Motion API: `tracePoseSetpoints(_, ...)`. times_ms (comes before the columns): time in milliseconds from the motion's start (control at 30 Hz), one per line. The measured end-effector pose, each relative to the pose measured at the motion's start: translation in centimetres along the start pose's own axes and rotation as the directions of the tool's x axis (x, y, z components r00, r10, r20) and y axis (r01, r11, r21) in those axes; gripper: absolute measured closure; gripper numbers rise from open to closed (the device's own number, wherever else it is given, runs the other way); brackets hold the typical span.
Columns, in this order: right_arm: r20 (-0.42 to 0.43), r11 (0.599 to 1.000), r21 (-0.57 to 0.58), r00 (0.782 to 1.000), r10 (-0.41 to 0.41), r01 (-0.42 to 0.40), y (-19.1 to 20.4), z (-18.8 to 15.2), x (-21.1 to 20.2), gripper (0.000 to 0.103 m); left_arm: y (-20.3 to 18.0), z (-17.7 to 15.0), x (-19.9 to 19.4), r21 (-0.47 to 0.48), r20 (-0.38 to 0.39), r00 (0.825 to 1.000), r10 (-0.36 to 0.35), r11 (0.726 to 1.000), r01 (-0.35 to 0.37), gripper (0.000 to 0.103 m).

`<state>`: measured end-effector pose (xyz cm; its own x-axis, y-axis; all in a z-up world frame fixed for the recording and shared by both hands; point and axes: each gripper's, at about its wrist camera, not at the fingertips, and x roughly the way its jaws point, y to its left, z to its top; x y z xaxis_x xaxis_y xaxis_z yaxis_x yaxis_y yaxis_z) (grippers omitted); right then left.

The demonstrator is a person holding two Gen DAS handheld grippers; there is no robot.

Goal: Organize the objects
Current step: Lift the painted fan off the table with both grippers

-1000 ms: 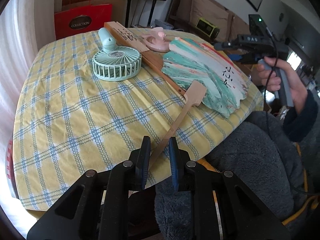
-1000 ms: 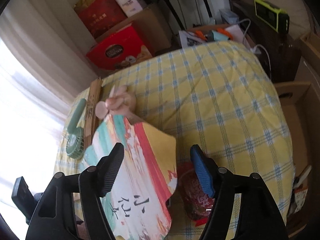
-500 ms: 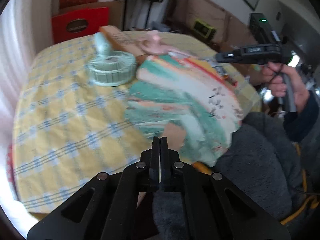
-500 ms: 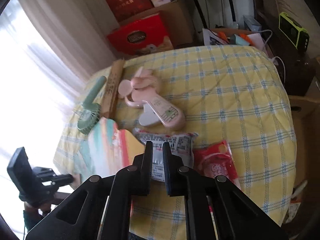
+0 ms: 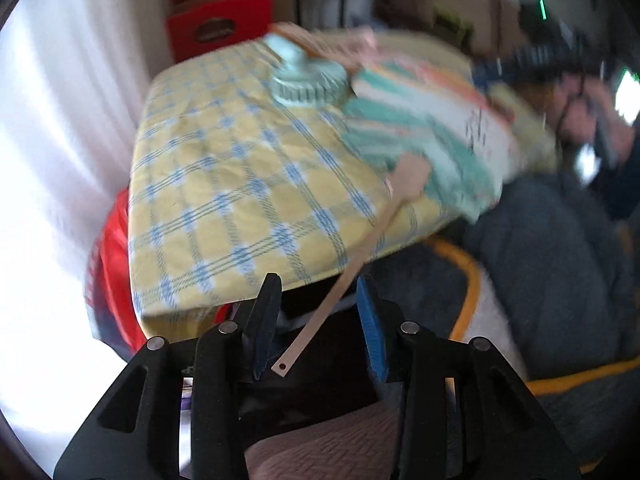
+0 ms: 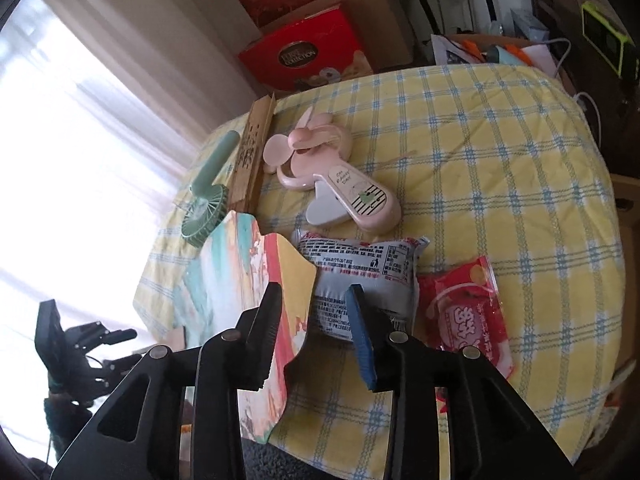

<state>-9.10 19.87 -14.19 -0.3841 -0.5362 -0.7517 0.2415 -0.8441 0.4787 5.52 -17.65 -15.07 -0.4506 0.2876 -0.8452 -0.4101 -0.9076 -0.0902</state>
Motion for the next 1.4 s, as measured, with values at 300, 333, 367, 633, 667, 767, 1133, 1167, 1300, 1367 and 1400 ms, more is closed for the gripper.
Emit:
tracePoseSetpoints(300,-0.047,0.999,-0.028,0.999,0.023,-0.025,1.2,-2.3,-0.2,0.067,4.4,-5.6,-2.1,-0.385,0.29,0.954,-0.073,0.904,0.186,0.024)
tracePoseSetpoints(333,-0.052,0.999,-0.02,0.998,0.03,-0.031,1.0,-2.5,0.0,0.067,5.2,-5.9,-1.9,-0.43,0.313,0.942,-0.121,0.866,0.255,0.024)
tracePoseSetpoints(367,-0.055,0.999,-0.014,0.998,0.038,-0.038,0.9,-2.6,0.2,0.067,5.8,-5.8,-1.6,-0.466,0.329,0.932,-0.149,0.833,0.298,0.024)
tracePoseSetpoints(633,-0.02,0.979,0.11,0.984,0.178,-0.175,0.2,-1.3,2.7,0.066,5.9,-5.4,2.0,-0.6,0.405,0.889,-0.213,0.672,0.435,0.034)
tracePoseSetpoints(667,-0.022,0.978,0.112,0.983,0.18,-0.176,0.4,-1.2,2.9,0.066,5.8,-5.2,2.2,-0.595,0.395,0.895,-0.208,0.684,0.422,0.034)
tracePoseSetpoints(767,-0.027,0.981,0.1,0.985,0.169,-0.165,1.1,-1.1,3.6,0.066,5.9,-5.8,2.7,-0.618,0.406,0.882,-0.241,0.639,0.459,0.034)
tracePoseSetpoints(1133,0.026,0.981,0.101,0.987,0.162,-0.163,1.5,-1.8,4.1,0.082,8.6,-11.9,5.3,-0.807,0.501,0.836,-0.224,0.228,0.545,0.028)
tracePoseSetpoints(1167,0.041,0.98,0.114,0.987,0.157,-0.161,1.3,-1.9,3.8,0.082,8.2,-12.0,5.2,-0.816,0.491,0.846,-0.209,0.229,0.53,0.028)
tracePoseSetpoints(1300,0.078,0.985,0.121,0.99,0.116,-0.124,1.5,-2.4,3.0,0.082,6.9,-12.0,5.7,-0.838,0.489,0.854,-0.177,0.175,0.516,0.028)
tracePoseSetpoints(1367,0.085,0.99,0.099,0.992,0.093,-0.101,2.1,-2.6,2.7,0.082,6.0,-11.4,5.5,-0.842,0.47,0.868,-0.159,0.214,0.495,0.028)
tracePoseSetpoints(1400,0.089,0.994,0.075,0.993,0.076,-0.083,2.5,-2.7,2.5,0.082,5.6,-10.9,5.4,-0.84,0.448,0.882,-0.148,0.267,0.472,0.029)
